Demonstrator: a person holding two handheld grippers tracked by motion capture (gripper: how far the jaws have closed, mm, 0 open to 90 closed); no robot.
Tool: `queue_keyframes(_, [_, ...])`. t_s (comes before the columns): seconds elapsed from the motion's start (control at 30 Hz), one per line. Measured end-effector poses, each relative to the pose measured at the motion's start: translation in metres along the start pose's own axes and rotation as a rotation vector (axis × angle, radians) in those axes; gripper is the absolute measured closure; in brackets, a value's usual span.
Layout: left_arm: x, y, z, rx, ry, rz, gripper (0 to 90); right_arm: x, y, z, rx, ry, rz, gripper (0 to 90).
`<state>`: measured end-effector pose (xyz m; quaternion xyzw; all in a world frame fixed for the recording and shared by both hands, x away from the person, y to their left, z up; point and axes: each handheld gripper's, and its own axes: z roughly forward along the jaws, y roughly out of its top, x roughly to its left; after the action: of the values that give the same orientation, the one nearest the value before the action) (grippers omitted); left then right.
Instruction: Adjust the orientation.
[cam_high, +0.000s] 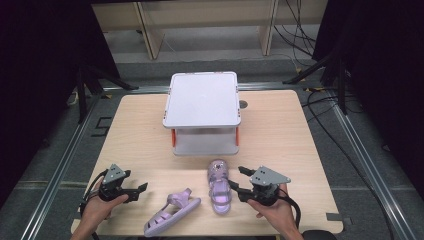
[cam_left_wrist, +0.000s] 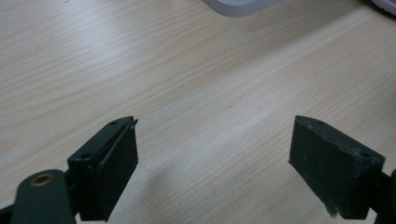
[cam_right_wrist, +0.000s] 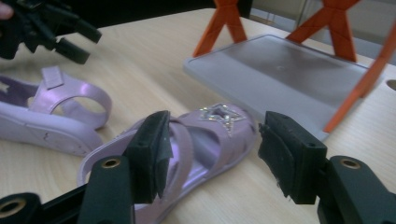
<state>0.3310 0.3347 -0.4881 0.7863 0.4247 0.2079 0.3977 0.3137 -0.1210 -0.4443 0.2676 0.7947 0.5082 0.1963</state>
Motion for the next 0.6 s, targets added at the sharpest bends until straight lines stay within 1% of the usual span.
queue_keyframes(0.07, [0.000, 0.000, 0.001, 0.004, 0.002, -0.001, 14.8, 0.003, 0.001, 0.003, 0.013, 0.010, -0.021, 45.6])
queue_keyframes(0.13, [0.000, 0.000, 0.001, 0.008, 0.002, 0.000, 14.9, 0.004, 0.001, 0.005, 0.019, 0.011, -0.028, 46.6])
queue_keyframes(0.17, [0.000, 0.000, 0.001, 0.008, 0.000, 0.009, 14.9, 0.004, 0.001, 0.006, 0.027, 0.012, -0.045, 47.2])
queue_keyframes(0.2, [0.000, 0.000, 0.002, 0.006, 0.001, 0.002, 14.9, 0.005, 0.001, 0.009, 0.032, 0.016, -0.057, 48.1])
queue_keyframes(0.23, [0.000, 0.000, 0.002, 0.009, 0.002, -0.009, 14.9, 0.005, 0.001, 0.011, 0.035, 0.020, -0.056, 48.2])
queue_keyframes(0.27, [0.002, 0.000, 0.002, 0.022, 0.009, 0.004, 14.8, 0.006, 0.001, 0.013, 0.041, 0.022, -0.057, 48.8])
queue_keyframes(0.3, [0.002, 0.000, 0.002, 0.022, 0.009, 0.004, 14.9, 0.006, 0.002, 0.014, 0.044, 0.022, -0.065, 49.2])
queue_keyframes(0.33, [0.001, 0.000, 0.003, 0.008, 0.005, -0.011, 14.9, 0.006, 0.002, 0.014, 0.044, 0.022, -0.065, 49.2])
queue_keyframes(0.37, [0.002, 0.001, 0.003, 0.008, 0.003, -0.001, 14.8, 0.007, 0.002, 0.016, 0.048, 0.031, -0.068, 49.6])
queue_keyframes(0.4, [0.002, 0.001, 0.003, 0.018, 0.010, -0.008, 14.8, 0.007, 0.002, 0.018, 0.055, 0.034, -0.079, 50.0])
queue_keyframes(0.43, [0.003, 0.001, 0.004, 0.018, 0.008, -0.002, 14.8, 0.007, 0.002, 0.018, 0.055, 0.034, -0.079, 50.0])
queue_keyframes(0.47, [0.002, 0.001, 0.004, 0.019, 0.010, -0.005, 14.9, 0.007, 0.002, 0.020, 0.056, 0.035, -0.081, 50.3])
queue_keyframes(0.53, [0.003, 0.001, 0.004, 0.021, 0.009, 0.000, 14.8, 0.008, 0.002, 0.023, 0.069, 0.040, -0.101, 51.0])
queue_keyframes(0.57, [0.002, 0.001, 0.004, 0.008, 0.009, -0.021, 14.9, 0.008, 0.002, 0.025, 0.075, 0.038, -0.115, 51.3])
queue_keyframes(0.6, [0.002, 0.001, 0.004, 0.008, 0.009, -0.021, 14.9, 0.008, 0.002, 0.025, 0.075, 0.038, -0.115, 51.3])
